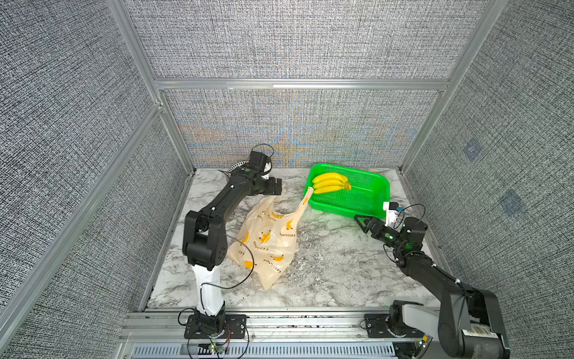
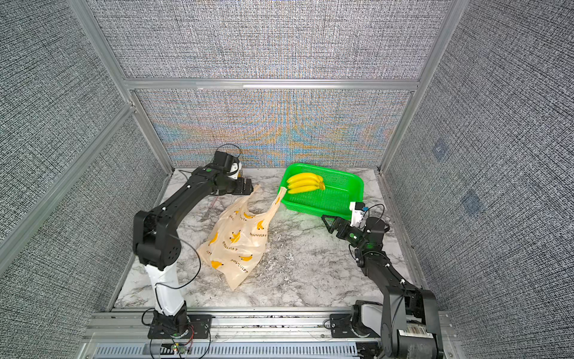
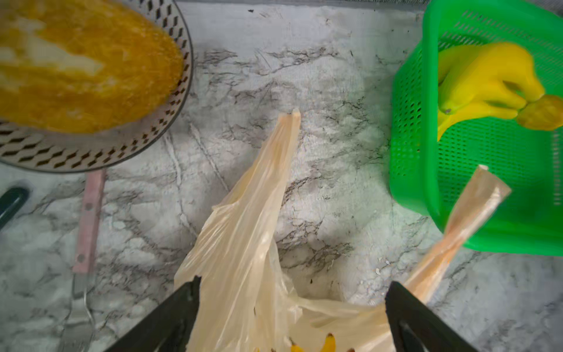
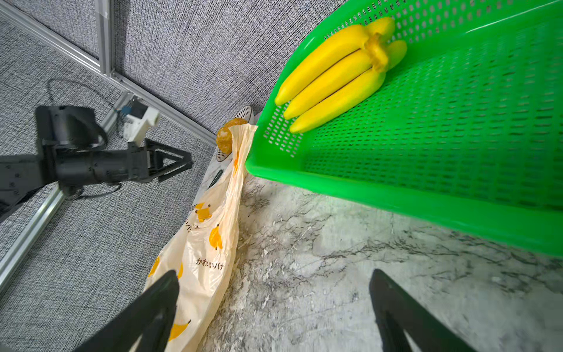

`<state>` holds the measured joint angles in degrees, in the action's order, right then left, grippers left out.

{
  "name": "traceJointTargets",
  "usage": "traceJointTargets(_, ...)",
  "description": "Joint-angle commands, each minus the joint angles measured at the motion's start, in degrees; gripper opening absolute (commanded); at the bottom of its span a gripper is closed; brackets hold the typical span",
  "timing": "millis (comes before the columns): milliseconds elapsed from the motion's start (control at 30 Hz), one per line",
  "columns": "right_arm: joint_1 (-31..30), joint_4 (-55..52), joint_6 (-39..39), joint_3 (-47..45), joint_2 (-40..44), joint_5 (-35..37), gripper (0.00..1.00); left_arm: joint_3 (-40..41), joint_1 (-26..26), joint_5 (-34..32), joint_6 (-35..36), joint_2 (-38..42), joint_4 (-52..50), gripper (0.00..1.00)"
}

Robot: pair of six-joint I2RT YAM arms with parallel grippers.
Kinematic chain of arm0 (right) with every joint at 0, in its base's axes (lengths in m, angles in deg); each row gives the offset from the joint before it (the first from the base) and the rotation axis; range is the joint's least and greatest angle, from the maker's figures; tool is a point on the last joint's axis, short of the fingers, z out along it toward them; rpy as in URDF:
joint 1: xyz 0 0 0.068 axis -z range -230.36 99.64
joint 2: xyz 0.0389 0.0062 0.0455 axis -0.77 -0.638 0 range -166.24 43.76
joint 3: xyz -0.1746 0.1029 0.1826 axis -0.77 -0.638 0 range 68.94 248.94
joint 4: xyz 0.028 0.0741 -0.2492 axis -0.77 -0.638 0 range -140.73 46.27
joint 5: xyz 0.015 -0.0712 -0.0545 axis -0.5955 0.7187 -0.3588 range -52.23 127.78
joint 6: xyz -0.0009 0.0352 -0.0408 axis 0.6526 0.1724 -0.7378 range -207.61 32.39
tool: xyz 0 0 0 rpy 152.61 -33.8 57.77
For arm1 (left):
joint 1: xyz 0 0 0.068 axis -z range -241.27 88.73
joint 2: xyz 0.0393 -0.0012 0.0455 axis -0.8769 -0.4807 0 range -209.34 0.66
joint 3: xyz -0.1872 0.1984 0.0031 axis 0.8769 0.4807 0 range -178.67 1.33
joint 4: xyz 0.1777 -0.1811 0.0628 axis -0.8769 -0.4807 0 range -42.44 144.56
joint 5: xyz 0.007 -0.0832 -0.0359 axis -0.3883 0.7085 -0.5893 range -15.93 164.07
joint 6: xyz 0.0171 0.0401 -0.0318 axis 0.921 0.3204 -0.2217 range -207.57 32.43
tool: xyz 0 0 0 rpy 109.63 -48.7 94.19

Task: Place the banana into a plastic bag & tie a knot
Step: Pick up the plastic bag at the center of the board.

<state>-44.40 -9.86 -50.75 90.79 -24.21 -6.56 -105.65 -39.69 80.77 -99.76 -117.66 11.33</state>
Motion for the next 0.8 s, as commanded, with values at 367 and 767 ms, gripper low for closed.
traceJointTargets(367, 0.02, -4.26, -3.99, 1.07, 1.95, -4.97, 0.98, -30.58, 1.53, -2.47, 9.26, -25.0, -18.34, 0.75)
traceJointTargets(767, -0.35, -8.85, -4.8, 1.79, 1.83, -3.74, 0.98, -39.5, 1.3, -2.13, 9.9, -32.54, -15.78, 0.18)
